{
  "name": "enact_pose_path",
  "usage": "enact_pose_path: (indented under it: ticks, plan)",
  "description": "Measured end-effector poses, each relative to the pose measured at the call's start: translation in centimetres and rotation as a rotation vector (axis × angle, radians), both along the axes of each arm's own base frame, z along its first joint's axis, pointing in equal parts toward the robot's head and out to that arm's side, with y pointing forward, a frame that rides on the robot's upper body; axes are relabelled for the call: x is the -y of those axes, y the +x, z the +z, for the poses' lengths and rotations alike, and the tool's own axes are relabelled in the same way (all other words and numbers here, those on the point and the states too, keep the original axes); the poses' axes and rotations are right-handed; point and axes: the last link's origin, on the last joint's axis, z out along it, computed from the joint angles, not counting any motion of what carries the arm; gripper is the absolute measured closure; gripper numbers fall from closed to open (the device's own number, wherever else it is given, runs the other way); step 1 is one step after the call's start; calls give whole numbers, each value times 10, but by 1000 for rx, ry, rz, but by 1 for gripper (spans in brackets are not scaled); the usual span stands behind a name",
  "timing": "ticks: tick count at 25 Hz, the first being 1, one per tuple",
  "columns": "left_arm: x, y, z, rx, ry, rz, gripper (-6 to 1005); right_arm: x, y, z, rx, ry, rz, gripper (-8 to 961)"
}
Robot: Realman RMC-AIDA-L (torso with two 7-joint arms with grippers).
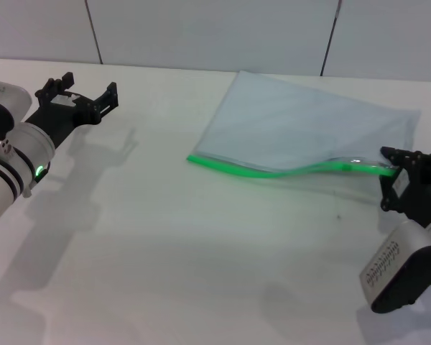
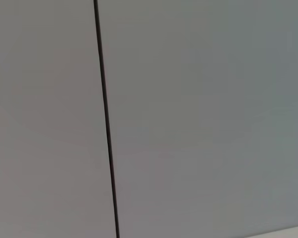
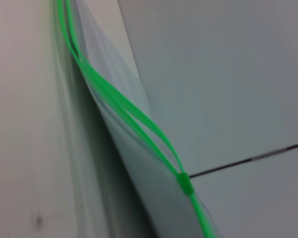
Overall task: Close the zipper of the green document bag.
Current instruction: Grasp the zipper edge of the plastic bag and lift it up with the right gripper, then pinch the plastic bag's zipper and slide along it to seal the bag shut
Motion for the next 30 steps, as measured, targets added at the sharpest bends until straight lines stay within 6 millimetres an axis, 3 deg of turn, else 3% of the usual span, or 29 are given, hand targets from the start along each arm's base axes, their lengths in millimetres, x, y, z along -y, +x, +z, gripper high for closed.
enact_pose_path:
  ticks: [6,11,17,24,30]
  plan:
    - [-1,6,-2,6,-11,-25,123,-2,-24,1,-106,17,16,888]
    - [-3,30,-15,45,-101,-121,123,-6,-45,5,-185,27,40,904]
    - [-4,54,-27,46,-187,-218,124,-11,-60,6,-282,-21,30,904]
    - [-5,59,-28,37,-194,-241,130,-16,-78,11,-414,-98,-1,904]
    - [2,80,-42,-39,-294,-380,134,-18,-83,15,-439,-144,-28,904]
